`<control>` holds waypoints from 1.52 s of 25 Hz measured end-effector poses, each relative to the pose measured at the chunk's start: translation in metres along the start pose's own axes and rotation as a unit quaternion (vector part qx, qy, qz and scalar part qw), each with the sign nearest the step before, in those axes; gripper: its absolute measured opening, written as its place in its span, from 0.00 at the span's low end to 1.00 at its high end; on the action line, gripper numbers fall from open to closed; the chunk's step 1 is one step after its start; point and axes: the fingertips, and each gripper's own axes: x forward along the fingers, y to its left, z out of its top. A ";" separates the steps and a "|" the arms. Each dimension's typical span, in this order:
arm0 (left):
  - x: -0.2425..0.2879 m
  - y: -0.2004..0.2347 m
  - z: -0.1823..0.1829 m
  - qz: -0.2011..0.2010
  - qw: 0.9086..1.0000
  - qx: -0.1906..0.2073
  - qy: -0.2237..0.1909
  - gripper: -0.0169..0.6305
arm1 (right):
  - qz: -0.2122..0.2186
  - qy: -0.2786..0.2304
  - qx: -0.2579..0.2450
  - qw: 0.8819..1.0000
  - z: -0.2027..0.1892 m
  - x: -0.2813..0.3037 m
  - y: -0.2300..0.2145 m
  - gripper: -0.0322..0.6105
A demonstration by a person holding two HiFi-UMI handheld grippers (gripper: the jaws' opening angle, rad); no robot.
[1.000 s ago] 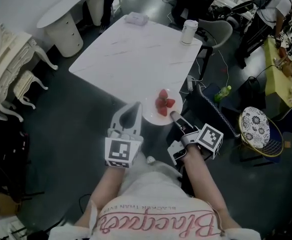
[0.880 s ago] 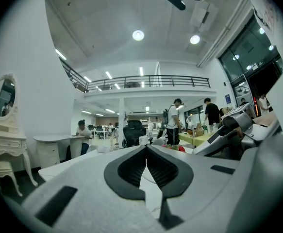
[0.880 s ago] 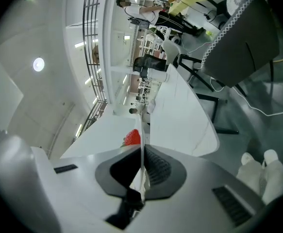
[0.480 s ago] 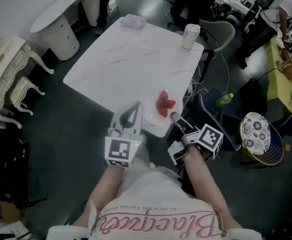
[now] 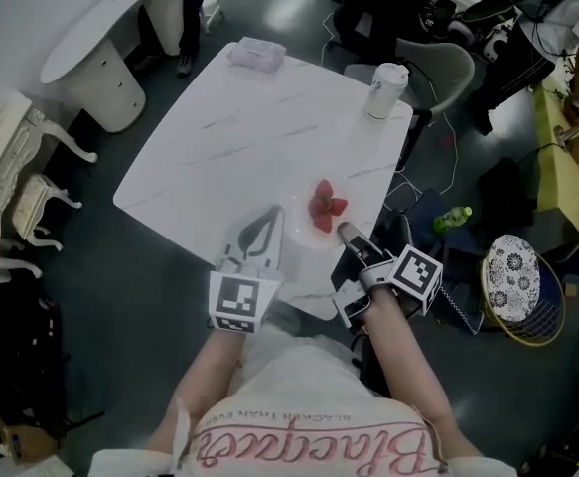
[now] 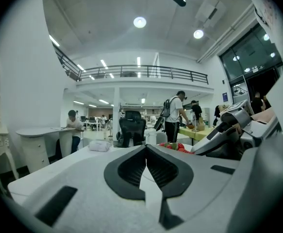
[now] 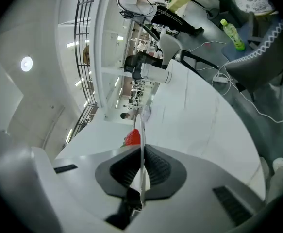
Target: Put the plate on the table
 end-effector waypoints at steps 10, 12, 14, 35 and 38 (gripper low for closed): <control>0.076 0.065 -0.027 -0.013 0.999 -0.020 0.034 0.03 | -0.057 0.009 -0.004 0.998 0.032 0.081 -0.022 0.07; 0.087 0.073 -0.035 -0.013 0.999 -0.027 0.043 0.03 | -0.064 0.015 -0.003 0.998 0.036 0.094 -0.029 0.07; 0.098 0.079 -0.043 -0.013 0.998 -0.030 0.054 0.03 | -0.068 0.024 -0.005 0.997 0.041 0.108 -0.034 0.07; 0.131 0.089 -0.101 0.005 0.991 -0.058 0.124 0.03 | -0.178 0.127 -0.170 0.961 0.064 0.177 -0.116 0.07; 0.134 0.088 -0.106 0.006 0.990 -0.059 0.128 0.03 | -0.191 0.128 -0.235 0.944 0.068 0.182 -0.118 0.07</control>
